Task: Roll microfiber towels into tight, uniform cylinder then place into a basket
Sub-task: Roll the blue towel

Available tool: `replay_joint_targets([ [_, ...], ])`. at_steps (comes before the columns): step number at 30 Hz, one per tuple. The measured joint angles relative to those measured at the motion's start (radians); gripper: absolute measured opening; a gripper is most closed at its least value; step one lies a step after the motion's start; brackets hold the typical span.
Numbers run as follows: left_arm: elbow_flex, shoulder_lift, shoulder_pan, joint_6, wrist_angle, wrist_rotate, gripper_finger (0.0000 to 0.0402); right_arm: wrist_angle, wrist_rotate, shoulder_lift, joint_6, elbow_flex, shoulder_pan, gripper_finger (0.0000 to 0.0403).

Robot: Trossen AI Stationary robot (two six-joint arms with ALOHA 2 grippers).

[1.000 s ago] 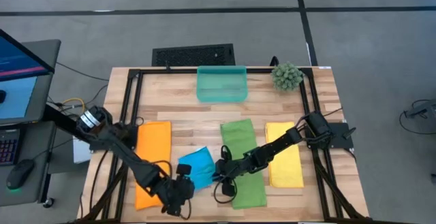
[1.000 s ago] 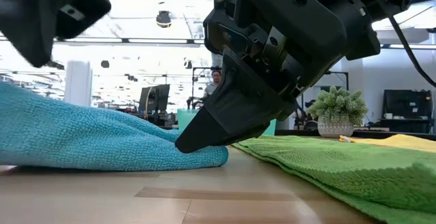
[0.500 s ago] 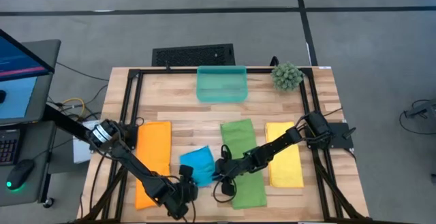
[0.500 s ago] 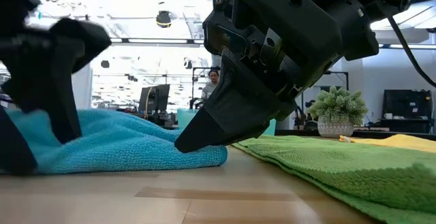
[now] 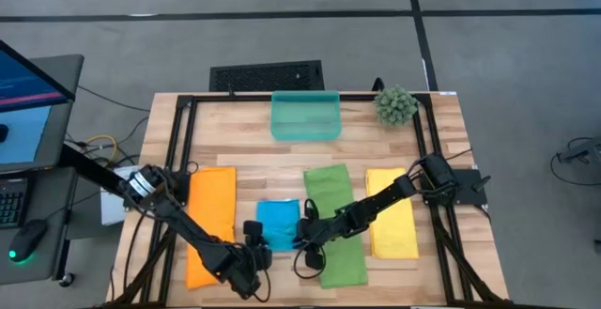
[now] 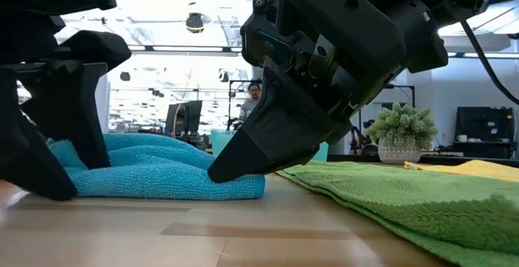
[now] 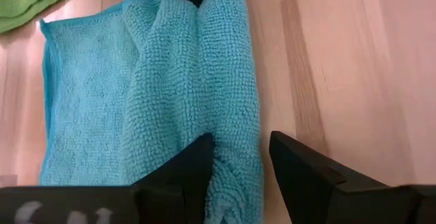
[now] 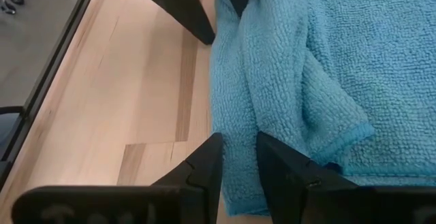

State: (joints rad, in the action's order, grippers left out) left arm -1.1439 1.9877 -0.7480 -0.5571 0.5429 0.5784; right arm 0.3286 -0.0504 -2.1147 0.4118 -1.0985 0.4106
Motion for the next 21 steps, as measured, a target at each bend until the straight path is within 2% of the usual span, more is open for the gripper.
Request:
replay_joint_targets([
  [4, 0.0, 0.001, 0.015, 0.007, 0.002, -0.021, 0.0122, 0.003, 0.019, 0.0, -0.001, 0.0, 0.0, 0.0117],
  [14, 0.003, 0.006, 0.028, 0.037, 0.01, -0.016, 0.0016, 0.008, 0.023, -0.001, -0.046, 0.001, 0.012, 0.0117],
  [18, 0.005, 0.007, 0.03, 0.041, 0.008, -0.017, 0.0007, 0.008, 0.023, -0.001, -0.046, 0.001, 0.015, 0.0117],
  [21, -0.01, 0.006, 0.034, 0.041, 0.013, -0.059, 0.0006, 0.009, 0.024, -0.001, -0.047, 0.001, 0.02, 0.0117],
])
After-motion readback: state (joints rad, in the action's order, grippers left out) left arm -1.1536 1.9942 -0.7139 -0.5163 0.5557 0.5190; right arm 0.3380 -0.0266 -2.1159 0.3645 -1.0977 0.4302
